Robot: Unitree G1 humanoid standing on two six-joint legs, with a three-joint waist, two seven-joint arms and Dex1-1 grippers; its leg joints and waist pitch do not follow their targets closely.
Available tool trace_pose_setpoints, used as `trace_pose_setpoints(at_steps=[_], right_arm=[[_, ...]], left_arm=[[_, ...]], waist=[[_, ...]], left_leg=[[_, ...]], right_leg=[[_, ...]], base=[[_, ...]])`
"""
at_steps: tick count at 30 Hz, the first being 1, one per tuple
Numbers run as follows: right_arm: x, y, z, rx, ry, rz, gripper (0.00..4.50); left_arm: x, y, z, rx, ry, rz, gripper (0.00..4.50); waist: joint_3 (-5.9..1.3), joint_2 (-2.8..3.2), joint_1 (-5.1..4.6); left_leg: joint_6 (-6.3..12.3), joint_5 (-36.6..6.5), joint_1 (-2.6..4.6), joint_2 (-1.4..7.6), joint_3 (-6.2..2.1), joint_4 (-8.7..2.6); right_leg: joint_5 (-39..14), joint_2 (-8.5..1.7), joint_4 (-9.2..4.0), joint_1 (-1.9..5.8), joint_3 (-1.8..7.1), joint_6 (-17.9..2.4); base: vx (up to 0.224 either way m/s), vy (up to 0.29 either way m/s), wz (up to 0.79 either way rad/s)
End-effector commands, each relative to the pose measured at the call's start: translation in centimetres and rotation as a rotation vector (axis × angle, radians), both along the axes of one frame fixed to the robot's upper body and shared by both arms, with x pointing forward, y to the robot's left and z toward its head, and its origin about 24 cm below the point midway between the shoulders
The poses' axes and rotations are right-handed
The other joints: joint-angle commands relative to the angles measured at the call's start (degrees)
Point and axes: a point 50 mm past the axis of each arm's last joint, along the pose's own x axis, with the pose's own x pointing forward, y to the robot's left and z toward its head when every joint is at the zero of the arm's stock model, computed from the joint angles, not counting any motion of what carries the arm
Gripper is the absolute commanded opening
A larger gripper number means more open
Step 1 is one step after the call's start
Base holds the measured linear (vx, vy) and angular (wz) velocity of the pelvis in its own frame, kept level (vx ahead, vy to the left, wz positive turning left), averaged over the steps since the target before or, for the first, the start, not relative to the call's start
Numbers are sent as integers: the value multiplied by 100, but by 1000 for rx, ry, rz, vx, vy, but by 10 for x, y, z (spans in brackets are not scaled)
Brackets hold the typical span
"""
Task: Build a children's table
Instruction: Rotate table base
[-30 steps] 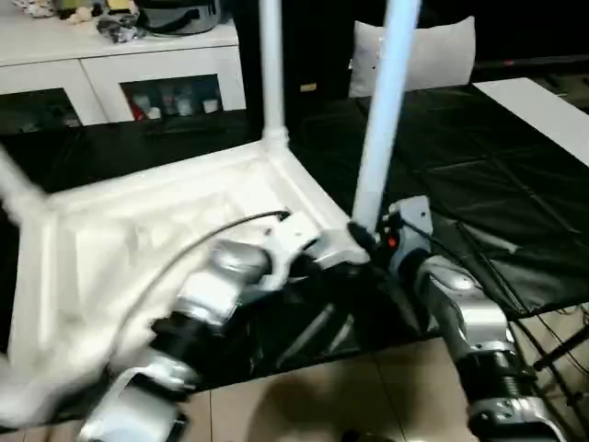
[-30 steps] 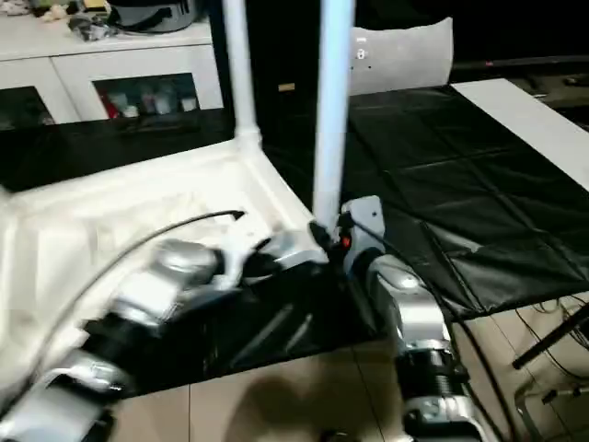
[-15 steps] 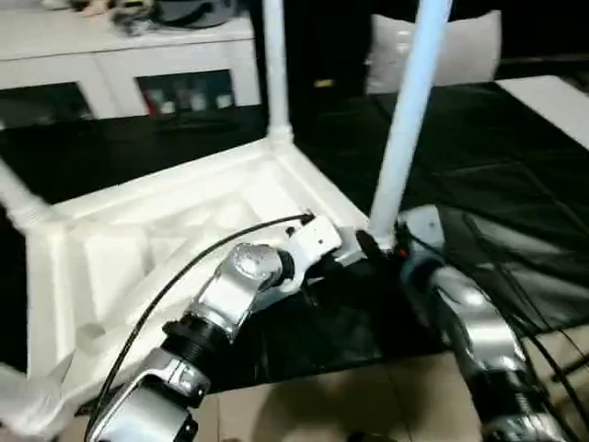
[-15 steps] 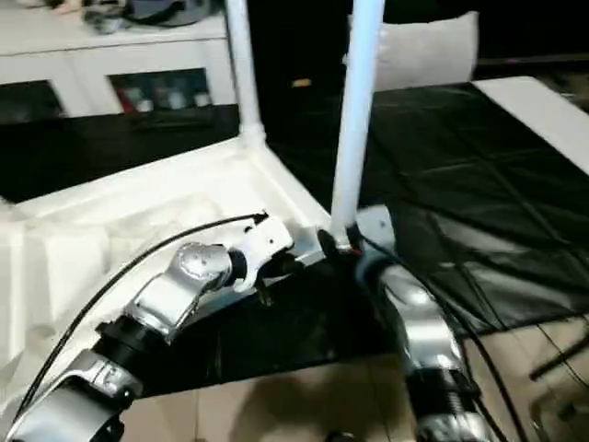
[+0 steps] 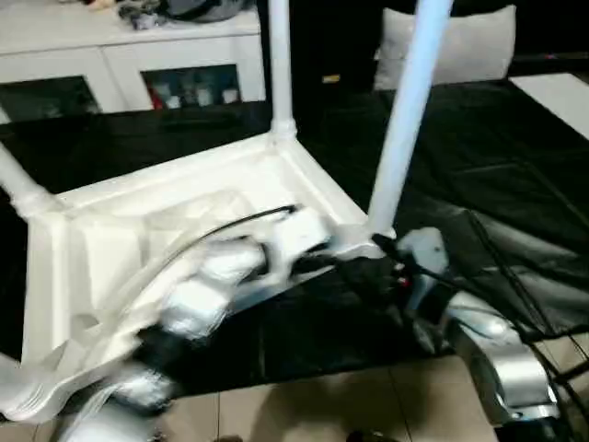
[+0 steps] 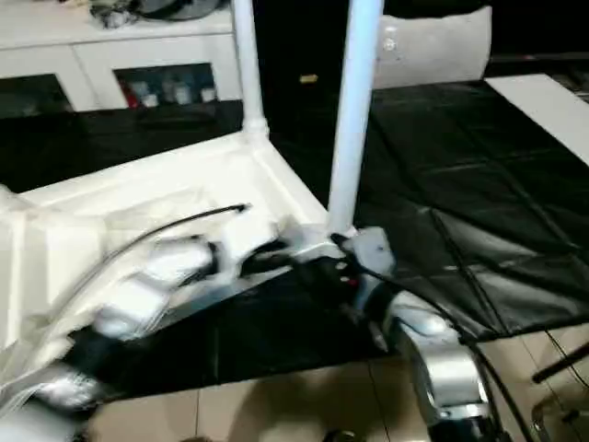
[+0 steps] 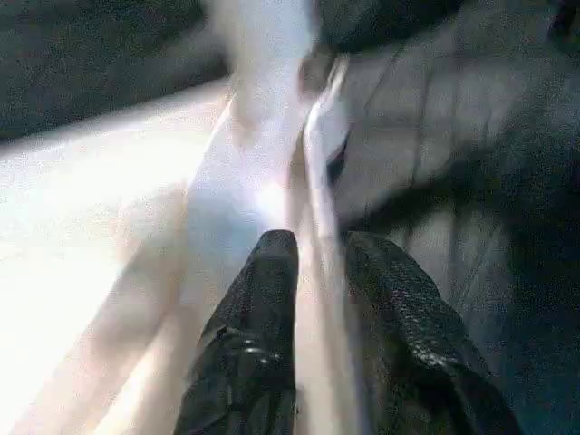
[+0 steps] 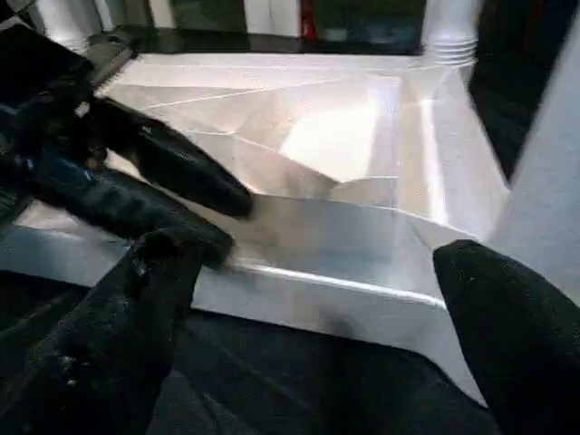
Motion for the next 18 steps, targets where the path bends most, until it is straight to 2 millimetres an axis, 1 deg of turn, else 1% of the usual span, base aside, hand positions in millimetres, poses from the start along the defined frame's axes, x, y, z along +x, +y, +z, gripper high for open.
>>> trace_pose_setpoints(at_steps=[1, 2, 3, 4, 5, 6, 7, 8, 9, 10, 11, 12, 13, 14, 15, 17, 18], right_arm=[[2, 9, 8, 3, -19, 45, 450], [4, 12, 7, -5, -21, 44, 450], [7, 16, 7, -7, -25, 41, 450], [10, 19, 7, -9, -28, 40, 450], [16, 26, 6, -17, -24, 34, 450], [17, 27, 6, -21, -25, 31, 450], [21, 30, 5, -33, -27, 21, 450], [27, 34, 4, -48, -23, 1, 450], [33, 38, 3, -65, -15, -19, 450], [36, 41, 2, -77, -8, -32, 450], [42, 44, 1, -87, -7, -54, 450], [45, 46, 1, -92, -8, -68, 450], [45, 46, 1, -92, -8, -68, 450], [54, 50, 0, -95, -1, -127, 450], [58, 51, 1, -92, -1, -157, 450], [67, 50, 3, -56, 14, -243, 450], [69, 49, 3, -52, 16, -268, 450]], left_arm=[[-3, 16, 8, 40, -7, 16, 102], [-6, 25, 8, 68, 1, 24, 102], [-10, 38, 9, 109, 15, 30, 102], [-14, 47, 10, 139, 24, 33, 102], [-22, 62, 12, 187, 47, 39, 102], [-23, 64, 12, 193, 51, 38, 102], [-28, 69, 14, 209, 62, 35, 102], [-32, 71, 14, 218, 75, 29, 102], [-35, 72, 13, 223, 79, 31, 102], [-36, 72, 13, 226, 82, 34, 102], [-38, 71, 11, 233, 82, 39, 102], [-39, 71, 10, 240, 82, 44, 102], [-39, 71, 10, 240, 82, 44, 102], [-42, 69, 8, 242, 89, 47, 102], [-43, 68, 7, 242, 91, 47, 102], [-47, 64, 7, 231, 114, 44, 102], [-48, 64, 7, 229, 118, 43, 102]], waist=[[-324, -38, 23], [-323, -35, 20], [-321, -30, 39], [-323, -18, 28], [-297, -53, 14], [-326, -21, 31], [-302, -1, 12], [-291, -34, 22], [-288, -8, 32], [-294, -11, 30], [-288, -48, 42], [-288, -22, 51], [-291, -19, 50], [-299, -21, 54], [-291, -38, 35], [-290, -42, 21], [-288, -45, 18]], left_leg=[[331, -1234, -55, 200, -38, -456], [293, -1261, -28, 204, -29, -451], [271, -1253, -23, 207, -40, -463], [241, -1241, -31, 220, -54, -477], [239, -1294, -15, 208, -31, -477], [173, -1264, -4, 227, -65, -479], [152, -1305, 3, 215, -36, -480], [134, -1316, -11, 205, -39, -489], [90, -1302, 15, 212, -28, -492], [64, -1297, 20, 204, -26, -484], [38, -1287, 25, 203, -19, -489], [8, -1301, 22, 199, -23, -493], [-3, -1304, 21, 194, -19, -489], [-23, -1278, 24, 197, -23, -485], [-41, -1256, -5, 183, -26, -496], [-68, -1299, 11, 184, -15, -493], [-73, -1290, 17, 180, -11, -487]], right_leg=[[-2243, -283, -394, 356, 323, -593], [-2232, -282, -391, 335, 332, -605], [-2204, -280, -366, 329, 336, -630], [-2144, -292, -335, 339, 342, -666], [-2164, -264, -367, 307, 346, -679], [-2057, -299, -296, 324, 353, -764], [-2034, -272, -317, 297, 363, -808], [-2045, -276, -305, 320, 370, -823], [-1984, -277, -305, 291, 386, -876], [-1916, -270, -287, 292, 385, -909], [-1827, -272, -286, 301, 393, -947], [-1791, -281, -262, 308, 402, -972], [-1773, -278, -261, 312, 403, -967], [-1685, -284, -249, 320, 406, -967], [-1681, -275, -241, 343, 403, -970], [-1840, -297, -250, 335, 421, -949], [-1866, -293, -250, 330, 424, -941]], base=[[0, 0, 0], [0, 0, 0], [0, 0, 0], [0, 0, 0], [0, 0, 0], [0, 0, 0], [0, 0, 0], [0, 0, 0], [0, 0, 0], [0, 0, 0], [0, 0, 0], [0, 0, 0], [0, 0, 0], [0, 0, 0], [0, 0, 0], [0, 0, 0], [0, 0, 0]])
